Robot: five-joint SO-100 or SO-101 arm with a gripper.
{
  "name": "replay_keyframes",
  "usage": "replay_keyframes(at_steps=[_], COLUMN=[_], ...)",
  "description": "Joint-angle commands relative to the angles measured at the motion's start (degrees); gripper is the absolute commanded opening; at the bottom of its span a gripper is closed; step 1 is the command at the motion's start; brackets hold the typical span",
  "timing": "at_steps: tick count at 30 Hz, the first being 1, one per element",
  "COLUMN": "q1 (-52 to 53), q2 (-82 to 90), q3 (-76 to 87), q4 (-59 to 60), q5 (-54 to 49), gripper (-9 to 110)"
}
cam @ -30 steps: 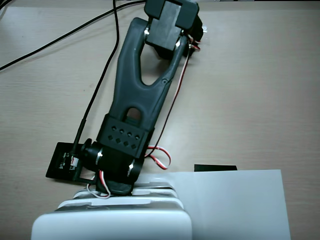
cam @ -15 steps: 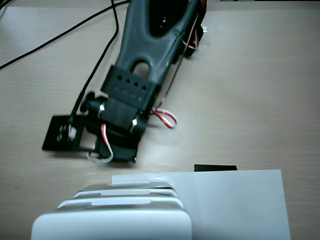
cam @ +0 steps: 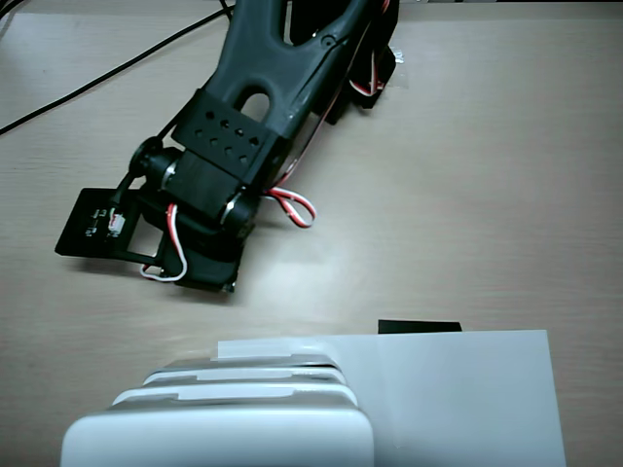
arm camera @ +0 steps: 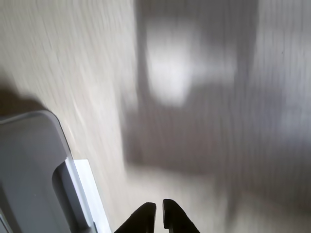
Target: Close drawer.
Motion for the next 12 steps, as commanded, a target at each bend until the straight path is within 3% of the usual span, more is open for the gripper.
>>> replay_keyframes(at_steps=[1,12], q1=[0.4,0.1], q2=[2.3,2.2], q3=[-0.4,-0.4], q4=[-0.7,-1.2], q5=[-0.1,-0.9], gripper=[0,0])
